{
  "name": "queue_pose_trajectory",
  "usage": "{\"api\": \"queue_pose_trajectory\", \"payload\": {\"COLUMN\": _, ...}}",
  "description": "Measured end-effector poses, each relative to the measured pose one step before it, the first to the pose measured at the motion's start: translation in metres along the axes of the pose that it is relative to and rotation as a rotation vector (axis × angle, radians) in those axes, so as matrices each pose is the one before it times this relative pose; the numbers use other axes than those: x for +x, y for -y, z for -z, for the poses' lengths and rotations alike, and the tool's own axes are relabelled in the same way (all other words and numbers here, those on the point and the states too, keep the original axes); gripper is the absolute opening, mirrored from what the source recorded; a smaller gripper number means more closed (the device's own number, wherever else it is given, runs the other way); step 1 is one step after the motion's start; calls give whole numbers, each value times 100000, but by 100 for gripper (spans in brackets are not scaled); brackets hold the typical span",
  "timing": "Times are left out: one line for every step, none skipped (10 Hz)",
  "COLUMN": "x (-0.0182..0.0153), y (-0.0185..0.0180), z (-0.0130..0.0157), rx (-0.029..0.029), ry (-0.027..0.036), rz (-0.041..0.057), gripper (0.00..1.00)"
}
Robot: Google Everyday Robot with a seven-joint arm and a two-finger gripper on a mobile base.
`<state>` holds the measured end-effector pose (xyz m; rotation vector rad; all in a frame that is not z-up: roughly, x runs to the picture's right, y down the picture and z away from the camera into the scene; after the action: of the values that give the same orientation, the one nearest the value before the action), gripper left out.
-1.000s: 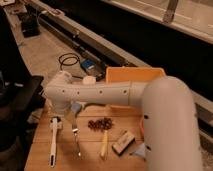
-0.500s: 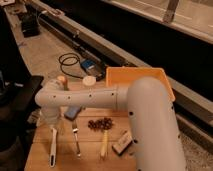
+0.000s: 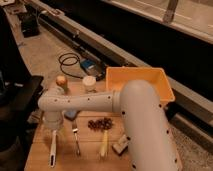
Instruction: Wipe red bowl with brush
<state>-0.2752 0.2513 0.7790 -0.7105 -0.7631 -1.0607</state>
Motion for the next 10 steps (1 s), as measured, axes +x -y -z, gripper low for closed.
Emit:
{"api": "queue_pose_trajectory", "payload": {"x": 140, "y": -222, "z": -431, "rx": -479, "ry": 993, "rz": -1377, "gripper": 76}}
{"api": "queue_pose_trajectory", "payload": {"x": 113, "y": -431, "z": -357, "rx": -950, "ry": 566, "rz": -1398, "gripper": 66}}
{"api": "queue_pose_trajectory", "payload": {"x": 13, "y": -152, "z": -36, "rx": -149, "ry": 54, "rz": -620, "gripper": 58}}
{"api": "queue_pose_trajectory", "payload": {"x": 15, "y": -107, "z": -37, "rx": 343, "ry": -76, "rz": -805, "gripper": 48}}
{"api": "queue_pose_trajectory", "payload": {"x": -17, "y": -73, "z": 10, "rx": 453, "ry": -237, "rz": -1167, "gripper": 37}}
{"api": "queue_pose_trajectory", "payload": {"x": 17, "y": 33, "z": 237, "rx": 578, "ry": -630, "rz": -10, "gripper": 25}}
{"api": "queue_pose_trajectory", "payload": {"x": 15, "y": 61, "z": 405, "rx": 940, "ry": -843, "rz": 6, "gripper": 16}}
{"api": "queue_pose_trajectory", "payload": {"x": 89, "y": 115, "z": 673, "rx": 1536, "ry": -1171, "rz": 98, "gripper": 6}}
{"api": "queue_pose_trajectory", "payload": {"x": 116, "y": 188, "z": 724, "rx": 1742, "ry": -1237, "rz": 286, "gripper": 1}}
{"api": "queue_pose_trajectory", "payload": {"x": 121, "y": 147, "z": 611, "rx": 1240, "ry": -1144, "rz": 291, "gripper": 0}}
